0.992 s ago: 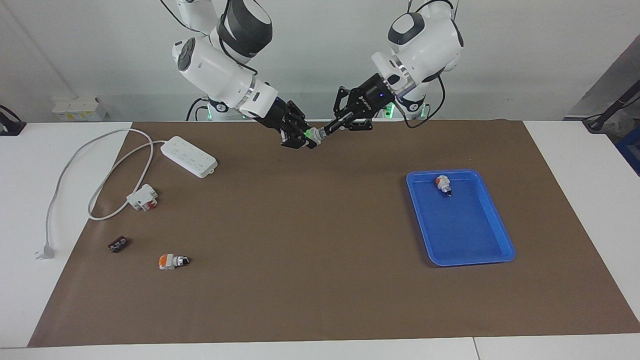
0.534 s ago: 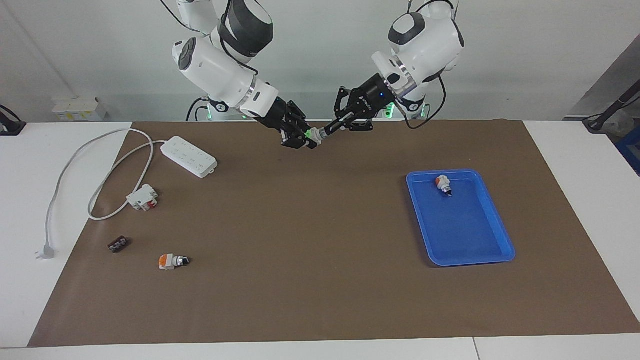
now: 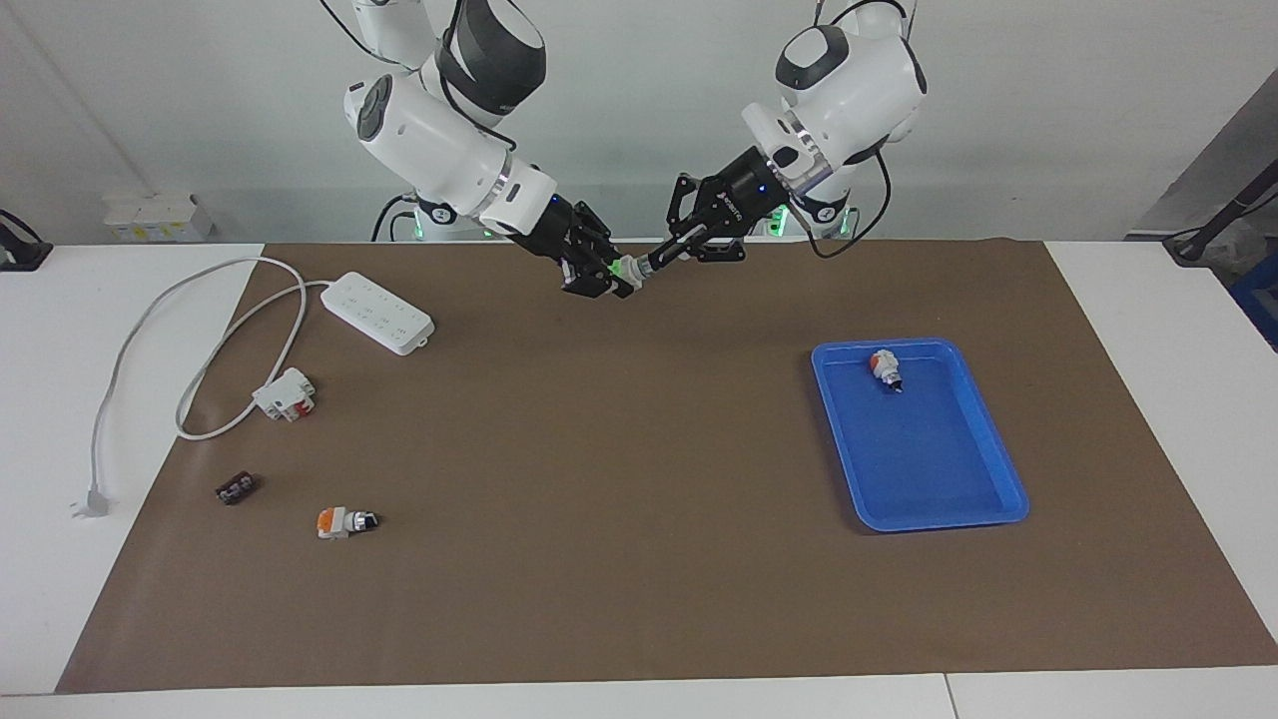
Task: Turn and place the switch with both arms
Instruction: 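Pull the switch away with the left gripper while the right gripper opens, then lower the switch into the blue tray with the left gripper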
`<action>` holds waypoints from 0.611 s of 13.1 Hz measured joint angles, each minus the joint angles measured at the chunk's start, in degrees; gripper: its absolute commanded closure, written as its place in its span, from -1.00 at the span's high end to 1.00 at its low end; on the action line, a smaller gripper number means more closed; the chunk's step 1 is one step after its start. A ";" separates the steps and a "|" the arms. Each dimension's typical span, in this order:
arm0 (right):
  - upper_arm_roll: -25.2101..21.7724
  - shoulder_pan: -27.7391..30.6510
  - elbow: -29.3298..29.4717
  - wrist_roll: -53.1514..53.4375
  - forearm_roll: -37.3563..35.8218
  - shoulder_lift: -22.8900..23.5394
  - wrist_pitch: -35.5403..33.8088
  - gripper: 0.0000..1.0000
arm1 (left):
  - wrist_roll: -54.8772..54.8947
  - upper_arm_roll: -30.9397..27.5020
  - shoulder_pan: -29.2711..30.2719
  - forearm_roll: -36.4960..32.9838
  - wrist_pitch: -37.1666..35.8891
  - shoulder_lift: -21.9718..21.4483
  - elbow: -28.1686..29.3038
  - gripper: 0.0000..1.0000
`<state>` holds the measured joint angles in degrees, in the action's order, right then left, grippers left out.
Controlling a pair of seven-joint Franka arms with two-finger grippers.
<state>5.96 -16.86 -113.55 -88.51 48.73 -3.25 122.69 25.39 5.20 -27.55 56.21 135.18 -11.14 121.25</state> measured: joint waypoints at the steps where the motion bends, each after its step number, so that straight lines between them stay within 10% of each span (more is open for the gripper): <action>1: 0.01 0.00 0.03 0.00 0.00 -0.03 0.09 1.00 | 0.01 0.05 -0.01 -0.05 -0.02 0.06 0.04 -1.00; 8: -0.08 0.06 0.47 0.10 -5.37 -0.17 1.77 1.00 | -0.07 -0.77 5.81 -11.01 -3.91 0.33 0.52 -1.00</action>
<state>5.89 -16.80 -113.08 -88.41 43.36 -3.42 124.46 25.31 4.43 -21.74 45.20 131.27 -10.80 121.77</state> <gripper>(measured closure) 0.000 0.903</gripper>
